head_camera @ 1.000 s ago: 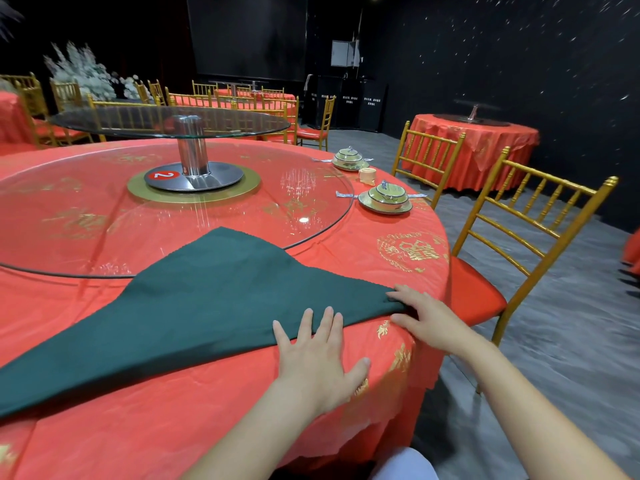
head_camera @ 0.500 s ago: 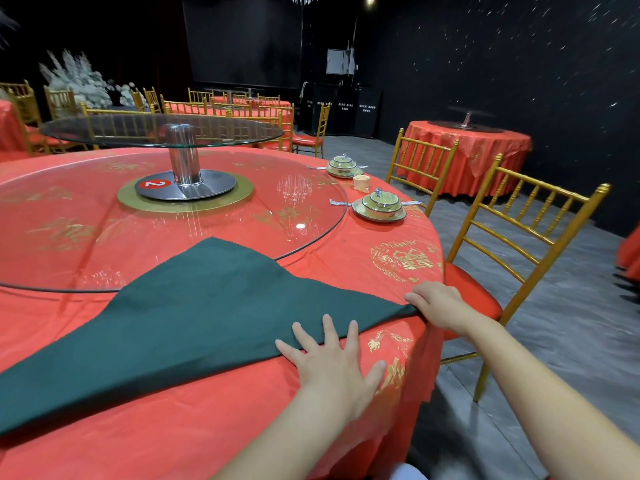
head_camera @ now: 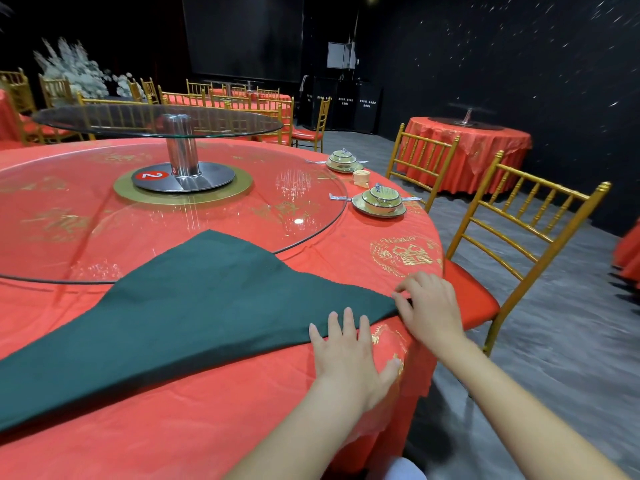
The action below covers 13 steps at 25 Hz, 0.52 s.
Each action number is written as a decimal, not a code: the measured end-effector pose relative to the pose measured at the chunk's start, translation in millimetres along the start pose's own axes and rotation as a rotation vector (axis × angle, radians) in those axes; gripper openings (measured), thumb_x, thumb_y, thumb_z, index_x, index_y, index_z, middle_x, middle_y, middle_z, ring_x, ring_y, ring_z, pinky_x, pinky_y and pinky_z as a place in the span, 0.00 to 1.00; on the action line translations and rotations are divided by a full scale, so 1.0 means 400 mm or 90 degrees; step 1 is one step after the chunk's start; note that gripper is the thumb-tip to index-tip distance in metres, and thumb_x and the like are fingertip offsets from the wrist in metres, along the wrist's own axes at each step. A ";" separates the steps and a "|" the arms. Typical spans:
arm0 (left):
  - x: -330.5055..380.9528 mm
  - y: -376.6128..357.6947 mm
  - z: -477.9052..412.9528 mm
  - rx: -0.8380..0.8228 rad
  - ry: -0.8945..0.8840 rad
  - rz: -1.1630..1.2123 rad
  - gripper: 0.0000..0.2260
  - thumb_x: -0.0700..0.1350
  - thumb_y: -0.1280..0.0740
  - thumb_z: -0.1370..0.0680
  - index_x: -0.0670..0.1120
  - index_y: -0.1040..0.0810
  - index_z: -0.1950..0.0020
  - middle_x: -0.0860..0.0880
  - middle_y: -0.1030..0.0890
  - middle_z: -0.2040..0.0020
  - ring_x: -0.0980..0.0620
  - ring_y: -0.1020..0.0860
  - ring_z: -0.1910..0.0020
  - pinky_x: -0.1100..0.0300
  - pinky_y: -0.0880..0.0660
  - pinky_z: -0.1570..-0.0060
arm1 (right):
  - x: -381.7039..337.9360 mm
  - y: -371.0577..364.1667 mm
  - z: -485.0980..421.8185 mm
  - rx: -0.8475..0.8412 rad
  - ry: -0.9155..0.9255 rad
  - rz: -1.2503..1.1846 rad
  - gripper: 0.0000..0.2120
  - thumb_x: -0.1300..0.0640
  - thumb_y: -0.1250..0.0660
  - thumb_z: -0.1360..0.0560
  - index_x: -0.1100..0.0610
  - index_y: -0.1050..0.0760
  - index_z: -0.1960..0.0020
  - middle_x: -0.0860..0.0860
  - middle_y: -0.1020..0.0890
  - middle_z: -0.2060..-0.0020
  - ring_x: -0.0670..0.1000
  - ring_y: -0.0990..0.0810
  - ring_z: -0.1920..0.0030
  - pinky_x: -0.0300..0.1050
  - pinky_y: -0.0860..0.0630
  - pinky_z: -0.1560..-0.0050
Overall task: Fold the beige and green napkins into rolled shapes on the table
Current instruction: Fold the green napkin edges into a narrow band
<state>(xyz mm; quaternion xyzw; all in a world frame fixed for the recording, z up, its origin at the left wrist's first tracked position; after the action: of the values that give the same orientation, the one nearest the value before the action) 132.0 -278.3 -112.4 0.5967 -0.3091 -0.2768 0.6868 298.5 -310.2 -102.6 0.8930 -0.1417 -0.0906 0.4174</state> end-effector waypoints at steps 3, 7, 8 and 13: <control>0.002 -0.003 -0.005 -0.019 -0.009 -0.014 0.37 0.66 0.52 0.24 0.47 0.57 0.23 0.44 0.57 0.22 0.42 0.59 0.24 0.36 0.58 0.30 | -0.106 0.006 0.069 -0.166 0.024 -0.260 0.28 0.41 0.52 0.24 0.55 0.24 0.37 0.46 0.24 0.37 0.45 0.28 0.35 0.44 0.38 0.33; 0.001 -0.003 -0.007 -0.024 -0.010 -0.034 0.39 0.67 0.52 0.25 0.47 0.60 0.23 0.44 0.58 0.22 0.41 0.59 0.24 0.36 0.57 0.30 | -0.095 0.007 0.114 -0.363 0.034 -0.190 0.47 0.28 0.75 0.33 0.50 0.47 0.24 0.40 0.45 0.26 0.35 0.54 0.27 0.40 0.62 0.26; 0.002 -0.001 -0.008 -0.024 -0.007 -0.035 0.39 0.67 0.53 0.25 0.46 0.59 0.23 0.44 0.58 0.22 0.42 0.59 0.24 0.36 0.57 0.30 | -0.083 0.013 0.113 -0.367 0.040 -0.146 0.48 0.27 0.77 0.34 0.49 0.48 0.24 0.40 0.46 0.26 0.35 0.55 0.27 0.40 0.63 0.27; -0.002 0.007 -0.007 -0.033 -0.004 -0.032 0.39 0.69 0.52 0.25 0.45 0.58 0.23 0.44 0.58 0.22 0.42 0.58 0.24 0.36 0.56 0.29 | -0.025 0.021 0.111 -0.362 0.015 -0.031 0.50 0.28 0.81 0.37 0.48 0.49 0.24 0.41 0.47 0.25 0.35 0.56 0.28 0.42 0.62 0.27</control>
<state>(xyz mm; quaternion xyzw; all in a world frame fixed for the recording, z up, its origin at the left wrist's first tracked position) 133.7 -275.4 -110.0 0.5856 -0.2891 -0.3041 0.6935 275.1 -344.2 -123.8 0.7441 -0.0840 -0.1262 0.6507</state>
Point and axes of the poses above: each hand's wrist, its own z-axis away from the middle knuckle, its own y-axis out of the back of the hand, x = y × z, the point moved 2 cm from there along -z, towards the middle knuckle
